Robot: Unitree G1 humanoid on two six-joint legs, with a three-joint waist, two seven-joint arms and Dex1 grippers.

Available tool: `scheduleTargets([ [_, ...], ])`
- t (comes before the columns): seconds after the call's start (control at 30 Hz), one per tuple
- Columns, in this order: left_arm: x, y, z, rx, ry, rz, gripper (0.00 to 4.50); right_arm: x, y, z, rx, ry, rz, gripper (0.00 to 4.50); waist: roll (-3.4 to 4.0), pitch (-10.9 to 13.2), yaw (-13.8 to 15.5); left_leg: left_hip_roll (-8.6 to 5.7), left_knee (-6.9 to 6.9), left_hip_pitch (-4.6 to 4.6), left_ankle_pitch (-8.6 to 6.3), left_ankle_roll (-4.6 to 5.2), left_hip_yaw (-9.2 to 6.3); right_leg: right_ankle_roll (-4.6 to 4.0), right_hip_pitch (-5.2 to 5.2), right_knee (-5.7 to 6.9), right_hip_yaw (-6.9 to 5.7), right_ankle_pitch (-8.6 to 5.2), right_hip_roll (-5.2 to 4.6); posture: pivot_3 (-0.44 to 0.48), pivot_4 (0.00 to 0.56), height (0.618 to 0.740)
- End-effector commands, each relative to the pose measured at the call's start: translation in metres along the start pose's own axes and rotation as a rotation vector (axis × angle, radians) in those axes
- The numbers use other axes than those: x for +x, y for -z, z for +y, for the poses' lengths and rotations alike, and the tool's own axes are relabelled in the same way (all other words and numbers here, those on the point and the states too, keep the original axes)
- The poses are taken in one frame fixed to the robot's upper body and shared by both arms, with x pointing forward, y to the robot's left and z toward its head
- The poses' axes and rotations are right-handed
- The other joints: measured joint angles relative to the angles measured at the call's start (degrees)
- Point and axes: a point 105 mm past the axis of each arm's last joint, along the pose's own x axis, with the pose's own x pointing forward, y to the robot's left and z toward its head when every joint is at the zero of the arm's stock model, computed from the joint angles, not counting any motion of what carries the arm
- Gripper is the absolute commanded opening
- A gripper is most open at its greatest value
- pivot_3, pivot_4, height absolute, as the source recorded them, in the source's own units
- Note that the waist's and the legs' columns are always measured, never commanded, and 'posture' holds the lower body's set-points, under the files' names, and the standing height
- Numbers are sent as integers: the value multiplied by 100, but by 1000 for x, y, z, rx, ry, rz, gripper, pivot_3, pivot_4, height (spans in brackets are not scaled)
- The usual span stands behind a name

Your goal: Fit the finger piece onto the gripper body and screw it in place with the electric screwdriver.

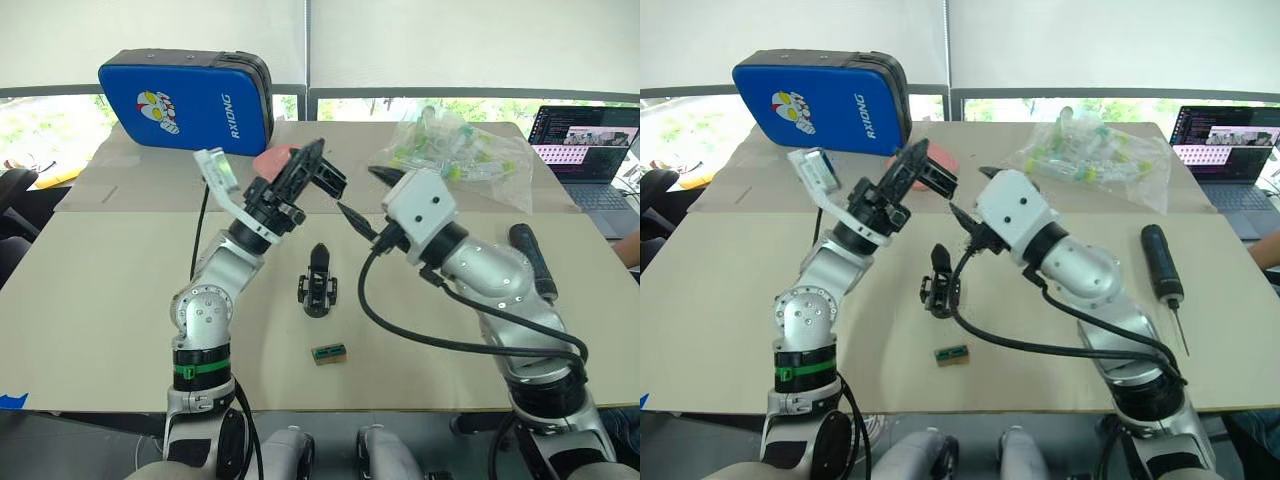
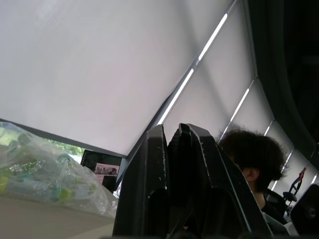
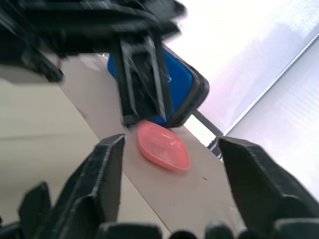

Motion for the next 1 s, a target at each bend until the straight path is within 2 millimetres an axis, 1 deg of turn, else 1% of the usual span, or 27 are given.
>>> scheduleTargets([
  [0.03,-3,-29,-15,38,121,-1,116,-22,-19,2,-7,-184,-88,4482,0,0,-3,0,0,0,0,0,0,0,0,-1,0,0,1,0,150,740],
  [0.1,-14,-41,-16,57,182,86,116,-37,-26,-4,89,-270,-100,4500,-1,2,-26,3,-2,-1,0,2,-1,0,0,-3,0,0,6,0,150,740],
  [0.17,-19,-44,-16,59,207,152,116,-44,-29,-7,143,-308,-102,4500,0,3,-69,10,-4,-1,3,12,0,-2,-4,-1,5,0,17,0,150,740],
  [0.23,-23,-42,-20,46,270,267,116,-53,-28,-3,280,-413,-40,4500,0,3,-60,14,-5,7,-31,59,-3,-5,0,-3,5,1,19,0,150,740],
  [0.3,-27,-37,-27,0,355,415,116,-62,-30,3,459,-553,24,4500,0,4,-46,14,-5,11,-33,58,-3,-8,4,-4,4,2,16,0,150,740],
  [0.37,-31,-29,-33,-35,433,552,115,-70,-30,12,554,-679,111,4500,2,6,-23,13,-2,9,-34,59,-4,-12,0,-3,2,5,13,0,150,740],
  [0.43,-33,-23,-36,-57,486,637,115,-73,-31,16,600,-739,156,4500,2,6,-10,13,-2,6,-34,60,-5,-14,-2,-8,2,6,7,0,150,740],
  [0.47,-33,-17,-38,-71,515,678,115,-70,-28,19,628,-754,186,4500,2,6,-8,16,-3,10,-37,63,-5,-15,-1,-13,4,6,-19,0,150,740],
  [0.57,-32,0,-43,-64,597,761,115,-55,-22,26,675,-745,244,4500,1,5,-9,11,-4,2,-39,65,-4,-16,1,-14,9,5,-39,0,150,740],
  [0.67,-31,13,-45,-57,639,799,115,-45,-27,35,734,-772,232,4500,2,5,-24,10,-5,-12,-38,64,-3,-17,-7,-13,14,5,-42,0,150,740],
  [0.8,-26,18,-47,-47,656,777,115,-40,-33,45,764,-796,239,4500,2,5,-20,10,-5,-47,-27,58,-5,-19,-46,-7,13,7,-42,0,150,740],
  [0.87,-26,18,-48,-50,661,771,115,-38,-36,49,796,-798,234,4500,1,5,-16,7,-5,-52,-1,22,-5,-19,-54,-6,13,7,-44,0,150,740],
  [1.0,-28,19,-49,-61,669,781,115,-39,-40,54,823,-810,229,4500,2,5,-14,7,-5,-54,-8,34,-4,-19,-54,-7,14,7,-45,0,150,740],
])
